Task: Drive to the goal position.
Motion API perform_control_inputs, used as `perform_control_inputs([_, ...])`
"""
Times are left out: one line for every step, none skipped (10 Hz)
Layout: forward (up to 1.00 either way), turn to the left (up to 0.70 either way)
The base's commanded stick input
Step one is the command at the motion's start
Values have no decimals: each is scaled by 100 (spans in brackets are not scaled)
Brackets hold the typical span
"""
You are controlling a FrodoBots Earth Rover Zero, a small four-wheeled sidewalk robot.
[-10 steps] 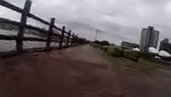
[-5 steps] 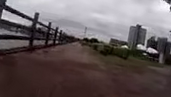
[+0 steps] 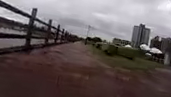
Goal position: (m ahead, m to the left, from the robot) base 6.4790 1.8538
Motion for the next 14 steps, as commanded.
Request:
perform_control_inputs([85, -33])
perform_control_inputs([85, -33])
perform_control_inputs([85, -33])
perform_control_inputs([85, -33])
perform_control_inputs([85, -33])
perform_control_inputs([85, -33])
perform_control_inputs([85, -13])
perform_control_inputs([85, 1])
perform_control_inputs([85, 1])
perform_control_inputs([85, 1])
perform_control_inputs([85, 1])
perform_control_inputs([85, 1])
perform_control_inputs([85, 1])
perform_control_inputs([85, 1])
